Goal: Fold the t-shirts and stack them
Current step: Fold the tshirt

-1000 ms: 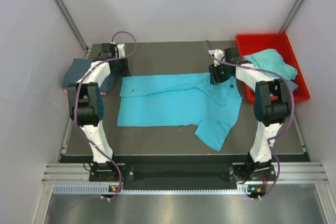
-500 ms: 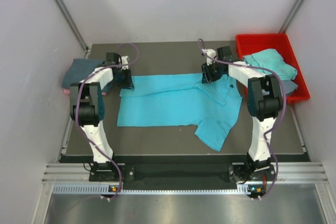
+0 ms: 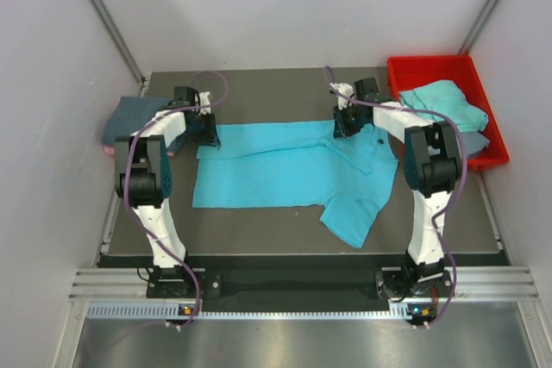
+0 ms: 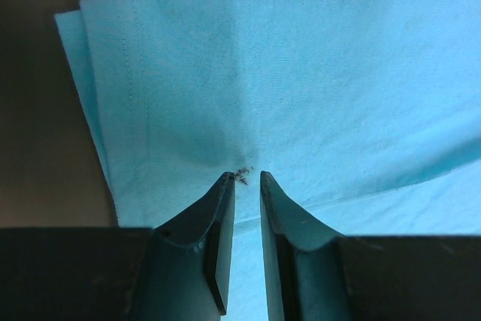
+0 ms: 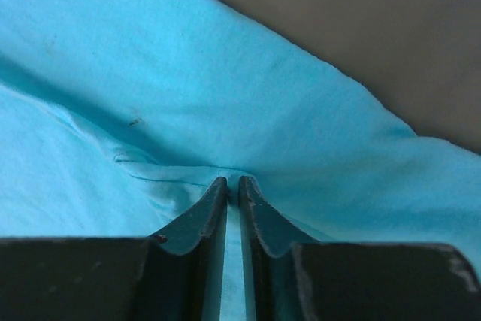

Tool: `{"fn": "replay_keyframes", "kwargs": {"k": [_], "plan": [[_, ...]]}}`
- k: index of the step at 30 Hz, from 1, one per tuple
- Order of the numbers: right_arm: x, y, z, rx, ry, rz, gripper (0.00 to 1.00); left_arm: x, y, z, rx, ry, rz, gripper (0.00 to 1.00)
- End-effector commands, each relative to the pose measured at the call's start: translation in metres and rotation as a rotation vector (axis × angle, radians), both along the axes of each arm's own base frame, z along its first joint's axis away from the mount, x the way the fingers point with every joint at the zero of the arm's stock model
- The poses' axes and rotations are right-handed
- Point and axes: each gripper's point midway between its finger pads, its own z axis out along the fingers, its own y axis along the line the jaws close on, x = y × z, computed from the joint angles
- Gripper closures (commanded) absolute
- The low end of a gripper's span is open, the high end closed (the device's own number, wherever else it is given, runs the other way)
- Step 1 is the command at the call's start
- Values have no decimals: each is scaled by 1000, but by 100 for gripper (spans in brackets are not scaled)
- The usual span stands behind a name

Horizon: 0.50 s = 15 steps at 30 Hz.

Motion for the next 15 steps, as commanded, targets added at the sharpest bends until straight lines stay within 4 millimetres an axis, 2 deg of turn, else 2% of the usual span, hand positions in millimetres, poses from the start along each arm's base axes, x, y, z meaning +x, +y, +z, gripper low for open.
{"fn": "replay_keyframes", "kwargs": {"k": [1, 3, 8, 11, 15], "plan": [[14, 10, 28, 23, -79, 9, 89, 14, -2, 25, -14, -75, 9, 75], [14, 9, 32, 17, -88, 4, 94, 14, -2, 24, -17, -73, 13, 75], [6, 8, 41, 10, -95, -5, 95, 16, -4, 20, -26, -70, 14, 75], [-5, 14, 48, 6, -97, 13, 96, 18, -5, 14, -36, -58, 18, 76], [-30, 26, 56, 6, -88, 50, 96, 21, -6, 8, -39, -44, 18, 76]]}}
